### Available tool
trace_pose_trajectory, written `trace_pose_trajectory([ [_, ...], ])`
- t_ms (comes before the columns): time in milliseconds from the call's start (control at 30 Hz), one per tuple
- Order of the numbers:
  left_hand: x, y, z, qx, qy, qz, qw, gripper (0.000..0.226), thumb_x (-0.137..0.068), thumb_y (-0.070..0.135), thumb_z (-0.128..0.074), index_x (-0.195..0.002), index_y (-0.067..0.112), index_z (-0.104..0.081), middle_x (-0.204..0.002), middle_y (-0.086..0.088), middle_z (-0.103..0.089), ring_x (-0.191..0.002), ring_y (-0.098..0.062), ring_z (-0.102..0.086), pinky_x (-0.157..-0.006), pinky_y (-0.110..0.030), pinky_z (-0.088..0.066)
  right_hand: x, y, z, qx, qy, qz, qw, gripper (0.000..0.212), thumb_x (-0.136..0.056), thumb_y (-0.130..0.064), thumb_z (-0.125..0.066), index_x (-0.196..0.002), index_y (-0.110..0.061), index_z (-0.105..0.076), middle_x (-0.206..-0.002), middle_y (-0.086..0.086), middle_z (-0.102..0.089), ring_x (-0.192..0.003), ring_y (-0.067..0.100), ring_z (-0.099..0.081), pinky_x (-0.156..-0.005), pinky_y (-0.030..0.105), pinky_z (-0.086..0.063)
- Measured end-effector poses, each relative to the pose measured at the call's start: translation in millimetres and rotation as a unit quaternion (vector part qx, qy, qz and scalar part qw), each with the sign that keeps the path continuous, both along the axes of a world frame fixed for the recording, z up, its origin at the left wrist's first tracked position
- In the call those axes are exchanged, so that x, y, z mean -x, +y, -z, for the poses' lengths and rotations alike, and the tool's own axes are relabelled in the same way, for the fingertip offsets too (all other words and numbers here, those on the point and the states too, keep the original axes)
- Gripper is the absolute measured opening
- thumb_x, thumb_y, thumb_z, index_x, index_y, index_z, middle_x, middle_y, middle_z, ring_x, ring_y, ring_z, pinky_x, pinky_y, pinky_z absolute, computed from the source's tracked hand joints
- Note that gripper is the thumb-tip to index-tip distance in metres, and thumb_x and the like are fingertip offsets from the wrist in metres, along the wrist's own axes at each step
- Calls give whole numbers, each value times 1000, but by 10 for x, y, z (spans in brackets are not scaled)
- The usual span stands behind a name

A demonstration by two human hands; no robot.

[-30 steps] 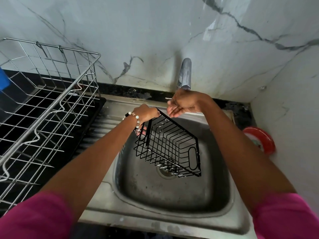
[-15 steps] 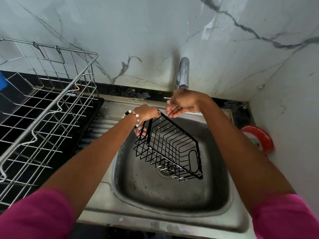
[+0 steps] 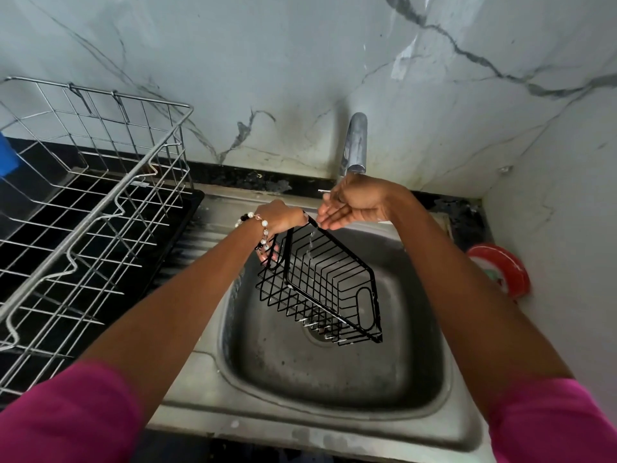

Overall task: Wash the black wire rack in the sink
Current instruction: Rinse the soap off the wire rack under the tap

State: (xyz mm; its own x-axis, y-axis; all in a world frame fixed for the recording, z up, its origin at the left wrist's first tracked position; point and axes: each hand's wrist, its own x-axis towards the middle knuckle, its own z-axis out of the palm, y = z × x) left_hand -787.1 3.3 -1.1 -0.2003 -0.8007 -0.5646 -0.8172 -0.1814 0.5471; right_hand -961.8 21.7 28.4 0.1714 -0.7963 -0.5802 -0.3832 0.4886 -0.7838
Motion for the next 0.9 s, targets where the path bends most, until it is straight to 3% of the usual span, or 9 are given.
trace_pose_trajectory([
  [100, -11, 12, -17, 6, 11, -10, 1000, 52, -86, 39, -61, -123, 3, -57, -121, -21, -61, -101, -37, -64, -86, -44, -55, 11, 12, 26, 0, 56, -7, 998, 33, -101, -12, -40, -113, 14, -57, -112, 31, -62, -105, 37, -64, -85, 35, -56],
  [167, -18, 23, -28, 4, 11, -13, 1000, 55, -85, 40, -62, -125, 3, -56, -124, -22, -58, -107, -39, -63, -92, -47, -54, 4, 6, 0, 0, 35, 1, 999, 31, -101, -11, -40, -111, 13, -57, -111, 30, -62, -103, 37, -64, -83, 35, -56],
  [267, -34, 26, -46, -8, 8, -17, 1000, 60, -82, 42, -63, -129, 5, -53, -122, -21, -58, -106, -39, -63, -90, -48, -55, -10, -16, -6, -2, 0, 14, 1000, 28, -100, -9, -40, -107, 13, -58, -108, 29, -64, -103, 36, -65, -86, 38, -55],
  [433, -79, 45, -93, 12, 1, -22, 1000, 57, -87, 40, -60, -129, 4, -51, -128, -22, -57, -112, -39, -61, -94, -48, -52, 9, -8, 94, -5, 106, -18, 994, 29, -99, -7, -44, -112, 15, -58, -111, 31, -62, -104, 39, -64, -91, 42, -54],
  [533, -83, 27, -104, 16, 0, -28, 999, 51, -89, 38, -60, -126, 3, -52, -130, -22, -56, -114, -38, -60, -96, -47, -51, -23, -11, 60, -2, 62, -5, 998, 29, -99, -7, -43, -110, 15, -58, -107, 29, -64, -101, 37, -65, -85, 38, -56],
  [667, -92, 41, -155, 28, -6, -15, 999, 32, -93, 33, -56, -107, 5, -52, -109, -19, -62, -110, -37, -62, -93, -42, -52, -32, -14, 95, -4, 54, -3, 999, 30, -100, -9, -43, -109, 15, -58, -106, 29, -64, -101, 37, -65, -86, 38, -56],
  [800, -120, 41, -159, 28, -2, -21, 999, 45, -91, 36, -56, -122, 3, -54, -126, -22, -59, -111, -38, -61, -95, -45, -52, -8, 9, 152, -13, 98, -9, 995, 29, -99, -6, -43, -110, 16, -58, -109, 32, -63, -101, 39, -65, -88, 41, -55],
  [900, -96, 44, -170, 36, -2, -2, 999, 36, -96, 34, -51, -115, 5, -55, -135, -24, -55, -120, -39, -57, -103, -47, -46, -43, -11, 85, 1, 46, 3, 999, 27, -99, -6, -44, -107, 14, -59, -105, 29, -65, -99, 37, -66, -88, 41, -55],
])
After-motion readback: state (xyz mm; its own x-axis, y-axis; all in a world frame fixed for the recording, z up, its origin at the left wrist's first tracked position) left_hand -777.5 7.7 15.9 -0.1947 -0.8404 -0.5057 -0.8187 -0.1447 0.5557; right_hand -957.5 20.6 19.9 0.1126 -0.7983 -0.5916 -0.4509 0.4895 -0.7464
